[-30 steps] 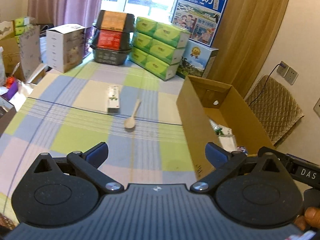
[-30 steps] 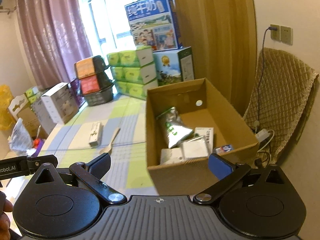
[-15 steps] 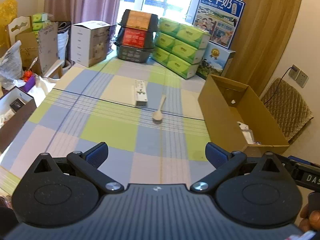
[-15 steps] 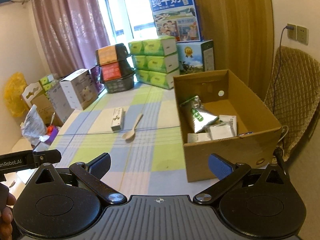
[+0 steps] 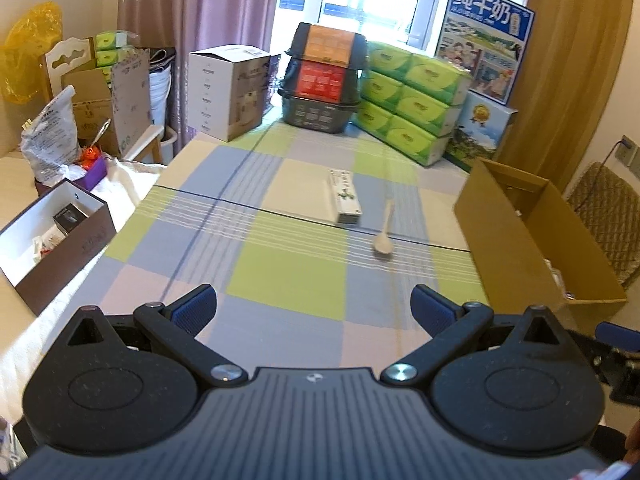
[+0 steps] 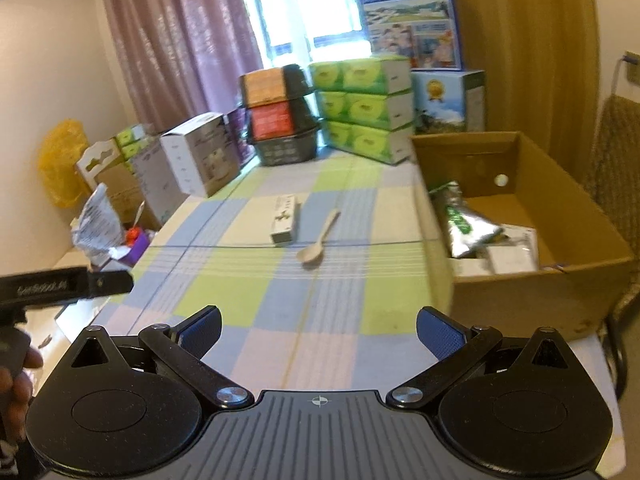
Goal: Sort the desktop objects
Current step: 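Move both tools back over the white medicine box and spoon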
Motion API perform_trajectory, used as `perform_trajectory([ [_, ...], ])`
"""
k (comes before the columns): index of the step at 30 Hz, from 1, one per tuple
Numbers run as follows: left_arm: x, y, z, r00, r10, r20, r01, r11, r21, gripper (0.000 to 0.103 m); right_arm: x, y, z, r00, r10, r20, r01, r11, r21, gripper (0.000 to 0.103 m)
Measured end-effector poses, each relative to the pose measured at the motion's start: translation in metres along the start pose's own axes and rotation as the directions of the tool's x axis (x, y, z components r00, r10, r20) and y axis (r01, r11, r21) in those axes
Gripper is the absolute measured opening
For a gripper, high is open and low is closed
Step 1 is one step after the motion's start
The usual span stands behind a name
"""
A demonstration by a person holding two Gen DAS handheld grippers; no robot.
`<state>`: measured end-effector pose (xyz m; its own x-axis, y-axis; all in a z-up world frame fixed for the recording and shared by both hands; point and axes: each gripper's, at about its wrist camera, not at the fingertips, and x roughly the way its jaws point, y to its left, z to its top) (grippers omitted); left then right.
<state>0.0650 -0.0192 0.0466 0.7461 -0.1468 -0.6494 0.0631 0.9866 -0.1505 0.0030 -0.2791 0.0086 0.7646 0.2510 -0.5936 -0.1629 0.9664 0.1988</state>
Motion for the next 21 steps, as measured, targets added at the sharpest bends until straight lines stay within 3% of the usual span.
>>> perform_trajectory([
  [12, 0.089, 0.025, 0.035, 0.999, 0.03, -0.035, -0.028, 0.997, 0.065, 0.101, 0.112, 0.006, 0.027, 1.0, -0.001, -0.018, 0.001, 1.0, -0.021, 0.099],
  [15, 0.12, 0.028, 0.045, 0.998, 0.03, -0.047, -0.027, 0.997, 0.074, 0.101, 0.146, 0.006, 0.03, 0.999, -0.006, -0.037, 0.004, 0.999, -0.042, 0.087],
  [21, 0.178, 0.028, 0.062, 0.998, 0.031, -0.049, -0.026, 0.995, 0.098, 0.101, 0.211, 0.003, 0.034, 0.997, -0.01, -0.076, 0.007, 0.999, -0.044, 0.075],
])
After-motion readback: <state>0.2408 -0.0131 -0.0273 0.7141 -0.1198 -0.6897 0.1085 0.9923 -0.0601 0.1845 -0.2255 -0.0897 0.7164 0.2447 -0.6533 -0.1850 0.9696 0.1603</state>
